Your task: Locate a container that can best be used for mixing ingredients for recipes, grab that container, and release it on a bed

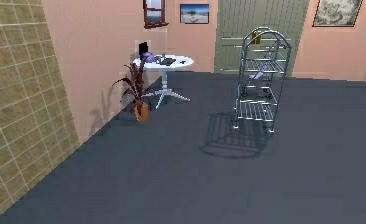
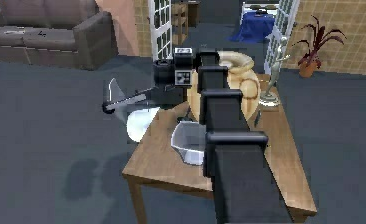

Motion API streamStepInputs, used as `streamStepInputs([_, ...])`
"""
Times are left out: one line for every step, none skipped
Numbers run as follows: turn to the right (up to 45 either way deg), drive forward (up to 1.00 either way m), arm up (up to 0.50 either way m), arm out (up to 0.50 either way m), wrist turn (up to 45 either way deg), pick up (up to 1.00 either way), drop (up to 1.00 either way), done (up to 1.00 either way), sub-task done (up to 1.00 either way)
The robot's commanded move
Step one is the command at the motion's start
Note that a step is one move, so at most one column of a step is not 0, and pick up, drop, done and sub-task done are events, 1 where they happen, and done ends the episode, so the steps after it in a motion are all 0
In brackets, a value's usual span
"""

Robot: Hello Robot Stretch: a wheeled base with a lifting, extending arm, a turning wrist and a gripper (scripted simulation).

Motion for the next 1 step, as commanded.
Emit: streamStepInputs([0.0, 0.00, 0.00, 0.00, 45.0, 0.00, 0.00, 0.00, 0.00])
